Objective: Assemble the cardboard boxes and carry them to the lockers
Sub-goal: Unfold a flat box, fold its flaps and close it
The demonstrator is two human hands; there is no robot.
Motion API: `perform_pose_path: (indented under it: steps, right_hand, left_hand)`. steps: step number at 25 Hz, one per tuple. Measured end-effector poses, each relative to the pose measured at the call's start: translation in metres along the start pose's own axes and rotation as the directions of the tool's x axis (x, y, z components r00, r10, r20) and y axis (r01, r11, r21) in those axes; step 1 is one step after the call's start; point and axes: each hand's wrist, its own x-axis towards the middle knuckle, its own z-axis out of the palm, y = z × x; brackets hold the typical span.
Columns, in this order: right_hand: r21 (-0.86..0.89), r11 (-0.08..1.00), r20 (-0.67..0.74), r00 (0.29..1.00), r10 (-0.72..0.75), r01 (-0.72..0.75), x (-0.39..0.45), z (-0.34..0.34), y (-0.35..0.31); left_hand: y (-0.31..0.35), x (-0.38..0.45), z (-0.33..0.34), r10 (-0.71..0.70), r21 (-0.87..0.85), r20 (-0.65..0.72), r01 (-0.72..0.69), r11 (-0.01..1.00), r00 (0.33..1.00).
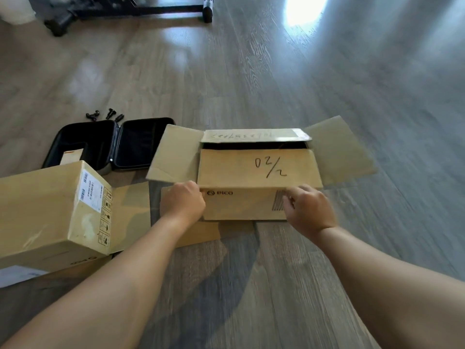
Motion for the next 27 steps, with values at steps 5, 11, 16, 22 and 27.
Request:
perform_pose_path:
  steps: [5, 11, 16, 22, 27]
  right_hand:
    - [-0.076, 0.992, 0.014, 0.995, 0.099, -0.097, 0.014, 0.003, 0.004]
    - [0.016, 0.911, 0.118, 0.905, 0.408, -0.412, 0.034, -0.006, 0.019]
    - [0.384, 0.775, 0.058, 0.851, 0.521, -0.501, 0.051, -0.018, 0.014]
    - [0.365, 0.843, -0.142, 0.872, 0.469, -0.394, 0.044, -0.022, 0.031]
    - [0.508, 0.831, -0.280, 0.870, 0.407, -0.226, 0.043, -0.039, 0.034]
  left_hand:
    - [0.002, 0.001, -0.003, 0.197, -0.099, -0.077, -0.204, 0.974, 0.977]
    - [0.006, 0.010, 0.001, 0.137, -0.220, 0.057, -0.122, 0.968, 0.989]
    - [0.004, 0.024, 0.005, 0.052, -0.413, 0.117, 0.001, 0.911, 0.992]
    - [0.009, 0.024, -0.006, 0.022, -0.453, -0.191, -0.108, 0.885, 0.981]
    - [-0.005, 0.028, -0.011, 0.074, -0.593, -0.241, -0.207, 0.778, 0.968]
